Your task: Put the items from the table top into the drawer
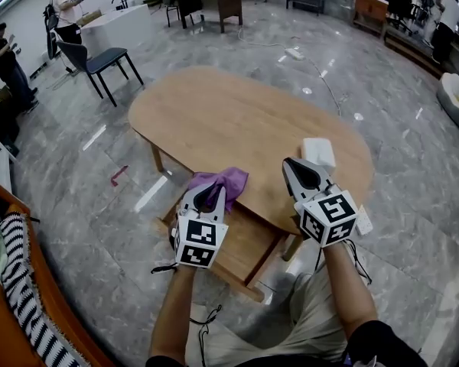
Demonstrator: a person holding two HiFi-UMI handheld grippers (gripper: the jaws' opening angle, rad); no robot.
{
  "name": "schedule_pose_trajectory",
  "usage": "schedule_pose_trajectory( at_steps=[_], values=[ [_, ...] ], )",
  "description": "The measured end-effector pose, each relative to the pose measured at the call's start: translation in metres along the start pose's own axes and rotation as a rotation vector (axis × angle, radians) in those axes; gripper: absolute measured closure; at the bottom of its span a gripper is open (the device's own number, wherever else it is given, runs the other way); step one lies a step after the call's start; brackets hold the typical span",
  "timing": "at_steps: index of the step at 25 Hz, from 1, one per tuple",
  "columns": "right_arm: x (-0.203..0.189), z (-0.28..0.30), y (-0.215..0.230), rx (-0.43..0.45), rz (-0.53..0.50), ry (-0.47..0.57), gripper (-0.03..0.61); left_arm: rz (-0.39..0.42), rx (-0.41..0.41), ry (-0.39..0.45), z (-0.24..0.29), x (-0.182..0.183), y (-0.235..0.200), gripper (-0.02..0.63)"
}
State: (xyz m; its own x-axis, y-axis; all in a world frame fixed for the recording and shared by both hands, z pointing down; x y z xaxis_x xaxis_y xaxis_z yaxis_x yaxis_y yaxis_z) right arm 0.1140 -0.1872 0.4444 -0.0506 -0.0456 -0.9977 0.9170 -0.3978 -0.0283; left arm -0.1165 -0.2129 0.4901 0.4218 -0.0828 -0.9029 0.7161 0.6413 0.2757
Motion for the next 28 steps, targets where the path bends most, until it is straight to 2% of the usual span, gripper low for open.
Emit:
schedule_pose_trajectory(
  at_steps=[8, 18, 23, 28],
  values=[
    [-0.001, -0.005, -0.007, -0.014, -0.020, -0.018, 0.565, -0.033, -0.058, -0.004, -0.025, -0.012, 0.021, 0.575],
    [-0.006, -0.015, -0.010, -0.009, -0.032, -0.028, 0.565, -0.059, -0.142, -0.086, -0.034, -0.046, 0.055, 0.575],
    [-0.007, -0.015, -0.011, -0.007, -0.038, -0.033, 0.565, -0.019, -0.192, -0.127, -0.034, -0.060, 0.068, 0.575],
    [-0.009, -0.011, -0.014, -0.003, -0.041, -0.041, 0.565, -0.041, -0.206, -0.145, -0.032, -0.073, 0.073, 0.575]
  ],
)
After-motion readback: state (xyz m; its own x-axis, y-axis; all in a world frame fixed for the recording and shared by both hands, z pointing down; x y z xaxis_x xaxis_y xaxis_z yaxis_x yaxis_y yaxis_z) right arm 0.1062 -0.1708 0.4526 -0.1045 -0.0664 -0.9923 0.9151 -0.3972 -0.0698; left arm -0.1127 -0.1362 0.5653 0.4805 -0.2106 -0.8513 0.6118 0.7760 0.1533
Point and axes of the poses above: the fingertips, and each gripper's own axes: z forward along the fingers, y to its right, x out of its top, the point moved 9 cm from there along -z, backward along the fingers, and after that the axes turned 1 degree about -y, right-handed, at the moved point
